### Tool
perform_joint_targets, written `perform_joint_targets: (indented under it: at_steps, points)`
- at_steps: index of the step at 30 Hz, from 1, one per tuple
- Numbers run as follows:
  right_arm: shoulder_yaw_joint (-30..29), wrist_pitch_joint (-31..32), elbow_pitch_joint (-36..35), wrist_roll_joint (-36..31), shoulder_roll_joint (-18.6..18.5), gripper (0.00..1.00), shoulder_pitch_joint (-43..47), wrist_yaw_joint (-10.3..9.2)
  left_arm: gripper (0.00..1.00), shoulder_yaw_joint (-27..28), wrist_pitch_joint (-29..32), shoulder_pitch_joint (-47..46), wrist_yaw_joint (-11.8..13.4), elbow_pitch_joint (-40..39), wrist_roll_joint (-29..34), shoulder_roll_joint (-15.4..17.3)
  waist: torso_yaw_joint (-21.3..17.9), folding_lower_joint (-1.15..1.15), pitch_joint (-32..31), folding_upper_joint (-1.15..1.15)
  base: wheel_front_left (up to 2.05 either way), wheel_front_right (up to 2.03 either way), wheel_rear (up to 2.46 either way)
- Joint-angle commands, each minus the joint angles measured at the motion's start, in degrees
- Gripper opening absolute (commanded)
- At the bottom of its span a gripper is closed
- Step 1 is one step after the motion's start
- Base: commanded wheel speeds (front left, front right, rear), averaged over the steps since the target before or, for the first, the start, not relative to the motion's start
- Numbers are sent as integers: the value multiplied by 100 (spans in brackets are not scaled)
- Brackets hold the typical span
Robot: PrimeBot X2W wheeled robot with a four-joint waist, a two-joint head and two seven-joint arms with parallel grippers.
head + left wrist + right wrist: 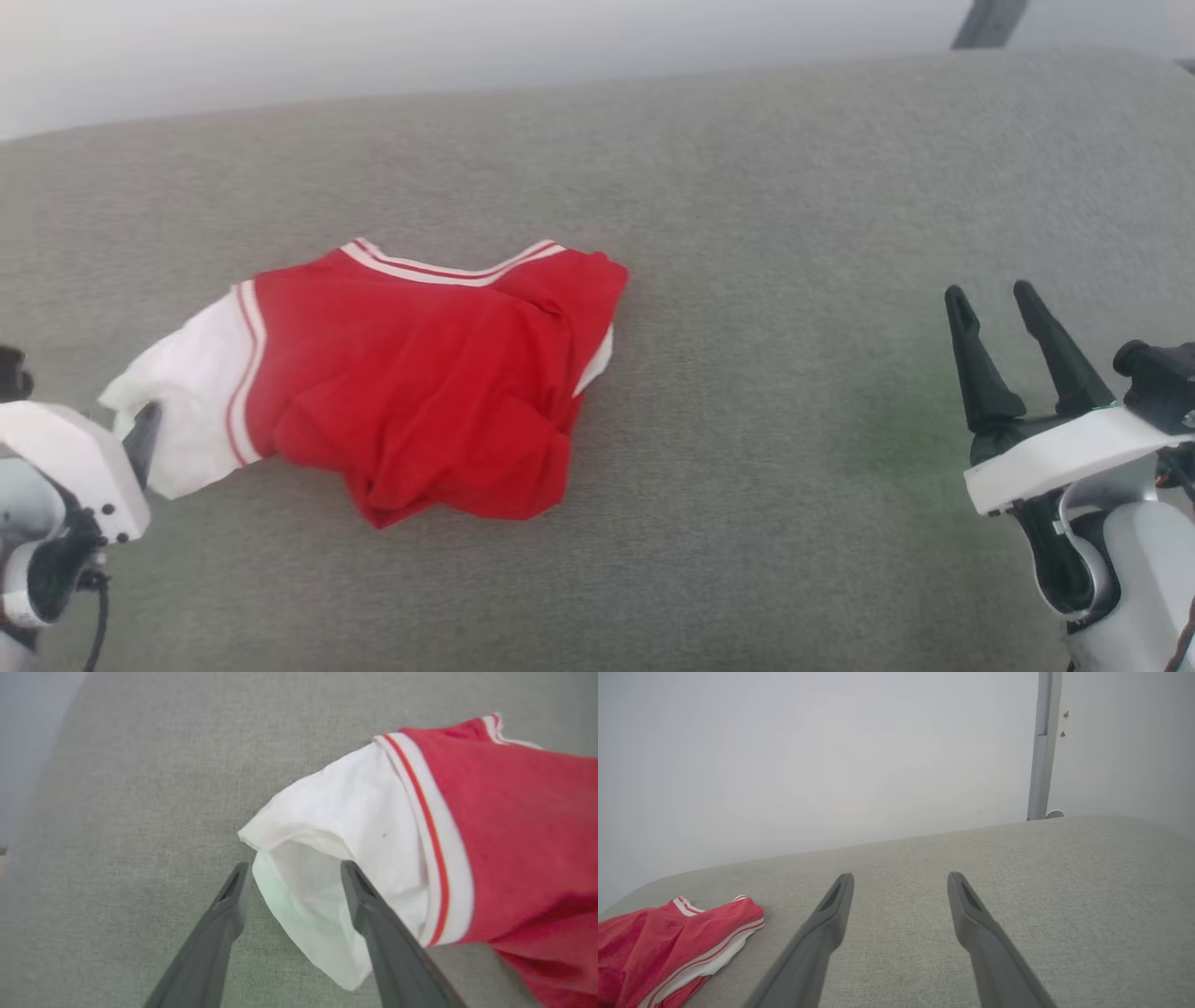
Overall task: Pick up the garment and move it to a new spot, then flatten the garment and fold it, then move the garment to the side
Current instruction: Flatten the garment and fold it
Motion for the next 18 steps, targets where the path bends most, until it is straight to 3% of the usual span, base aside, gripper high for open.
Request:
perform_joint_targets:
  at_steps: [1,9,18]
  points:
    - [-3,41,-23,7,7,100,67,-2,100,-13,-154,50,-44,-116,106,-3,176,0,-153,0,0,0,0]
    - [59,338,-43,29,-14,100,283,-1,100,-119,-1636,486,-122,-980,694,-204,777,0,-480,0,0,0,0]
    - [186,666,-24,35,-30,100,220,-2,100,-122,-3084,1133,40,-1522,993,-688,1499,0,-581,0,0,0,0]
